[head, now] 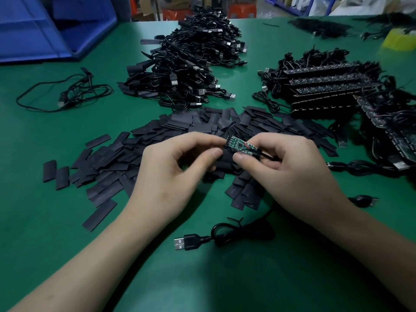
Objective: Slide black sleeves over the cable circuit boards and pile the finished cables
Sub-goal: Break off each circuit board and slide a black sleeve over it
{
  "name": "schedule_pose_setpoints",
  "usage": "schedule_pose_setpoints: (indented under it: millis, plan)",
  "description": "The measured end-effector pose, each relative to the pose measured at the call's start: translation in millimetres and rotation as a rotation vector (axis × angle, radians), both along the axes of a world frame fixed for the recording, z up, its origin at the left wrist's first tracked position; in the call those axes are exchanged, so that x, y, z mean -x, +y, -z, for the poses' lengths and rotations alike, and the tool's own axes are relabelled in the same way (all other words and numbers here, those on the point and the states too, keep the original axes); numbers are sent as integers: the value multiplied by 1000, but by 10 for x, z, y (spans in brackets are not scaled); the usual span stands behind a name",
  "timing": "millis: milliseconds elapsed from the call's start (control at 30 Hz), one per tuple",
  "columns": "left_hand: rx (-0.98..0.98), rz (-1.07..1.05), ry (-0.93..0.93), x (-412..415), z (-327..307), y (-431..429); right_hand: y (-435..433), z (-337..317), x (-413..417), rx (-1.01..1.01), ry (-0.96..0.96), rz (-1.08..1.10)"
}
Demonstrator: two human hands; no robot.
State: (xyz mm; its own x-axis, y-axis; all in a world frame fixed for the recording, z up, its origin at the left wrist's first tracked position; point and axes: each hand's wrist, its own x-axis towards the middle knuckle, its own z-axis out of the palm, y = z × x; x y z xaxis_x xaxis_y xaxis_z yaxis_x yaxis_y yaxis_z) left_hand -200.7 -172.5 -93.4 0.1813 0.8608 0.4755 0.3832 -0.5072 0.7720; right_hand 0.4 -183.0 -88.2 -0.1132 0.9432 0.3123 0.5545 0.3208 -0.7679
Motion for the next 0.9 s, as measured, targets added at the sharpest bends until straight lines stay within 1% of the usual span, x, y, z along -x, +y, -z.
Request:
schedule_pose_setpoints:
  millis: [67,100,167,233,333,400,467,533,600,733,900]
  plan:
    - [-199,-15,215,13,-1,2,6,-4,-21,93,77,-42]
    - [-263,-11,276,20,3,6,10,-5,-32,144,115,-73]
    - [-323,-1,310,31,-3,16,12,-14,-53,231,167,-144]
    - [-339,9,296,29,-18,16,0,-30,-53,262,189,-203]
    - [-248,-5,201,26,-42,12,2,-52,-61,251,253,-231]
    - [-167,-63,130,44,-46,12,19,-69,-81,229,274,-190]
    - [-64,-98,36,66,-36,15,43,-80,-108,212,198,-136]
    - [0,-111,-36,83,-21,25,45,-93,-125,192,69,-113]
    - [18,-119,-50,92,-16,32,32,-104,-128,197,-7,-117]
    - [46,-104,-55,96,-10,39,16,-104,-130,182,-46,-126]
    - [8,-80,8,77,6,43,19,-94,-127,161,-61,-115]
